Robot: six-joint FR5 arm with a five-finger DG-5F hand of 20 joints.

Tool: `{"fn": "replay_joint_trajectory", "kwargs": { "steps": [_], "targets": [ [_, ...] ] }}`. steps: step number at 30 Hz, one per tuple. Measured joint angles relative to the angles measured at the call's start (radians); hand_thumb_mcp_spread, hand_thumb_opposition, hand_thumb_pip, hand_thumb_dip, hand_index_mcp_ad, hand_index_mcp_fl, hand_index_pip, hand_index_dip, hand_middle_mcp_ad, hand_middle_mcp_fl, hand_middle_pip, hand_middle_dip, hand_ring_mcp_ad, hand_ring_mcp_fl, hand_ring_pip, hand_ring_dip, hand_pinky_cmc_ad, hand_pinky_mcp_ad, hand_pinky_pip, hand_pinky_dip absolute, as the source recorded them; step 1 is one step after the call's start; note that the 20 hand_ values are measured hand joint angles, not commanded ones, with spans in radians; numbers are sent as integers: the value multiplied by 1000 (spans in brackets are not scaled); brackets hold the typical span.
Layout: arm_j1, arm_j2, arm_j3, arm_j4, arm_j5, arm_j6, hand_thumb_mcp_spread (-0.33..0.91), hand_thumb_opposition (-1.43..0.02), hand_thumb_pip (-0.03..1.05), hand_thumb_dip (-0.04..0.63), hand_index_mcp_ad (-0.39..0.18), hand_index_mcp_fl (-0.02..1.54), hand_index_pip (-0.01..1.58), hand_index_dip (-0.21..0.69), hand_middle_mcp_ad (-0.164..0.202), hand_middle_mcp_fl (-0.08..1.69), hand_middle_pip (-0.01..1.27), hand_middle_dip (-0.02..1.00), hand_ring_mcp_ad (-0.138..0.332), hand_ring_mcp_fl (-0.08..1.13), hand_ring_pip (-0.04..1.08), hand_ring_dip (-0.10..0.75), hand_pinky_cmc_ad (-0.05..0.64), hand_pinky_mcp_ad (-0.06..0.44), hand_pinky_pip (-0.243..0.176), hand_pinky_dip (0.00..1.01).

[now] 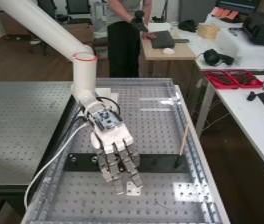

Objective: Grab the pcb board and place it in the clear container

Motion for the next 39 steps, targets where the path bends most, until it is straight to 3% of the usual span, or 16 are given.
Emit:
{"fn": "replay_joint_trajectory", "kwargs": {
  "steps": [24,39],
  "targets": [
    [-3,-1,-7,33,-6,-27,365,-869,695,253,-21,232,1555,79,80,3,126,110,225,0,86,0,328,188,-126,654],
    [-5,1,-8,54,-9,-46,382,-906,665,253,-19,347,1510,96,80,0,129,106,223,0,77,9,328,190,-124,559]
  ]
}}
